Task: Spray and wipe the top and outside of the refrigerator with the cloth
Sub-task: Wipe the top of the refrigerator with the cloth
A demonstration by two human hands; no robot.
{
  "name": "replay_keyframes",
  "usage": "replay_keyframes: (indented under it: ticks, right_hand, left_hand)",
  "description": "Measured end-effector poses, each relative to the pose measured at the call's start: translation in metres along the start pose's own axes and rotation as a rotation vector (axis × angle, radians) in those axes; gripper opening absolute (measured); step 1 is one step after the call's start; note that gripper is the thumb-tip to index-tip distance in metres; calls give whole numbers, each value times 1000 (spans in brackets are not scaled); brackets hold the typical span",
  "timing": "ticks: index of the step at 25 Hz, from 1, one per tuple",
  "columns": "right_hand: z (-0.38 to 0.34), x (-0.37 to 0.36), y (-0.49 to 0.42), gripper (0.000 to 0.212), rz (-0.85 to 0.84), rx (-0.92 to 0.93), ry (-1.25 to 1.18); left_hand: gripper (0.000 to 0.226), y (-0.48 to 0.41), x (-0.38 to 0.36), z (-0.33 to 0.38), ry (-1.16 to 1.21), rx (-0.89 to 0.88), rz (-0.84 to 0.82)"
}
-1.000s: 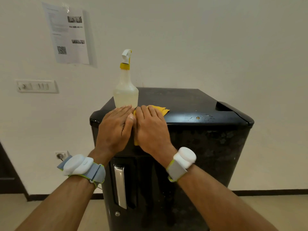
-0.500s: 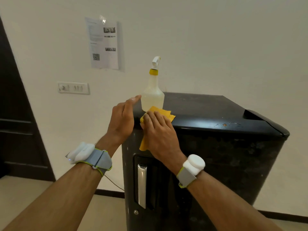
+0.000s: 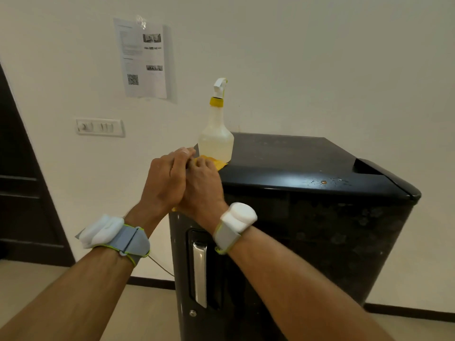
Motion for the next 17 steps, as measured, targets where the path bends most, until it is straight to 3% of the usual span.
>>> replay_keyframes:
  ticks: [1, 3, 5, 6, 8, 10, 12, 15, 17]
  right_hand:
    - [-9, -2, -4, 42, -9, 21, 17]
    - [-21, -5, 8, 42, 89, 229, 94]
    - [12, -17, 44, 48, 190, 334, 138]
    - [43, -20, 63, 48, 209, 256, 121]
    - [109, -6, 85, 47, 264, -80, 35]
    - [128, -7, 75, 51, 139, -354, 22]
    - [110, -6, 65, 55, 136, -303, -36]
    - [126, -8, 100, 51, 259, -11, 58]
    - [182, 1, 135, 42, 344, -203, 109]
  left_hand:
    - [49, -2, -6, 4, -19, -7, 13]
    - [55, -5, -19, 15, -65, -32, -3]
    - [55, -1, -44, 28, -50, -93, -86]
    - [54, 3, -54, 31, -45, -124, -118]
    - [54, 10, -70, 33, -94, -191, -141]
    - [58, 13, -92, 35, -140, -241, -181]
    - [59, 14, -113, 40, -124, -260, -205]
    - [56, 19, -130, 42, -209, -290, -225]
    - [52, 26, -134, 39, -323, -354, -224]
Point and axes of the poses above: each hand's wrist, its own y-axis away from the middle knuckle, its own x-axis out of the back of the hand, z = x × y, the point moved 9 cm from there along -y, towards the middle knuckle, and after that the axes turned 11 degrees about y, right-handed, at the moved point
